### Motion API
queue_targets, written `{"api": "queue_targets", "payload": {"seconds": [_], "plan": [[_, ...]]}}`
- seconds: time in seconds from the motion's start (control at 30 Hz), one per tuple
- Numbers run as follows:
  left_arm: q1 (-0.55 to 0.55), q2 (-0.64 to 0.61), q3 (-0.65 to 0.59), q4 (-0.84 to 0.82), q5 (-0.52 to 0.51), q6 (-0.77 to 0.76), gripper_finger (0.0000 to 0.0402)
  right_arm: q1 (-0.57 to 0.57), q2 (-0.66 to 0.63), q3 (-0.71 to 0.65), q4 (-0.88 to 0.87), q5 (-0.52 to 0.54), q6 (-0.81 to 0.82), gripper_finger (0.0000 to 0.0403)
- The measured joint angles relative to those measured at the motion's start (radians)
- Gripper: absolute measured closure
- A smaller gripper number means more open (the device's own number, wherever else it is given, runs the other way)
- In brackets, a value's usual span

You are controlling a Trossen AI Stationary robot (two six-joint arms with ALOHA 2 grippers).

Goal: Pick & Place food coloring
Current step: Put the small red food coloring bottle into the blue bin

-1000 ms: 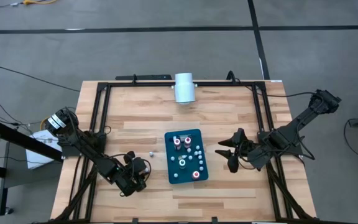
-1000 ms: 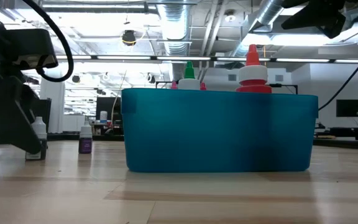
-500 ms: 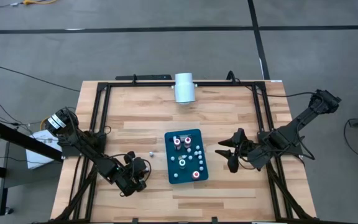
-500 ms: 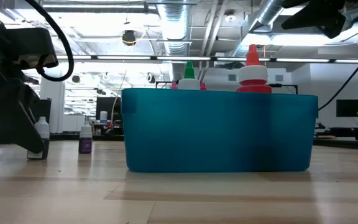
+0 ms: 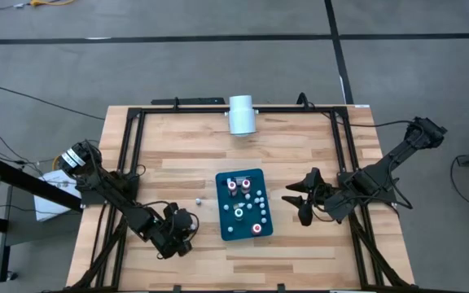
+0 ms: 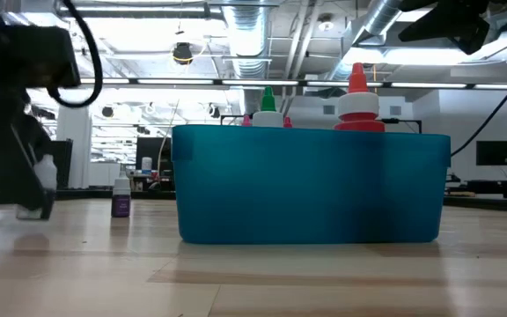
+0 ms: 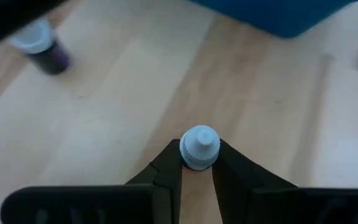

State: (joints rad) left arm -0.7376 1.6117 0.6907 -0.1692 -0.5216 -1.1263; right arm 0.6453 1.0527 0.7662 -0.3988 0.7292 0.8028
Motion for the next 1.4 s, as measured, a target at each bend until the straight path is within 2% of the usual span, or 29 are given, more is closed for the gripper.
{"api": "queue_targets", "payload": {"seconds": [0.3, 0.63, 0.87, 1.13, 1.4], "plan": [[0.012, -0.063, 0.069, -0.015, 0.024, 0.07, 0.0347, 0.0, 0.0, 0.0, 0.0, 0.0, 0.001, 0.0221], [0.034, -0.159, 0.189, -0.162, 0.043, 0.155, 0.0347, 0.0, 0.0, 0.0, 0.0, 0.0, 0.001, 0.0221], [0.063, -0.193, 0.326, -0.29, 0.035, 0.255, 0.0349, 0.0, 0.0, 0.0, 0.003, -0.004, 0.002, 0.0221], [0.156, -0.193, 0.447, -0.334, 0.02, 0.432, 0.0349, 0.0, 0.0, 0.0, -0.001, 0.002, -0.022, 0.0221], [0.281, -0.185, 0.457, -0.333, 0.052, 0.454, 0.0349, 0.002, -0.013, 0.0, -0.011, 0.004, -0.057, 0.0221]]}}
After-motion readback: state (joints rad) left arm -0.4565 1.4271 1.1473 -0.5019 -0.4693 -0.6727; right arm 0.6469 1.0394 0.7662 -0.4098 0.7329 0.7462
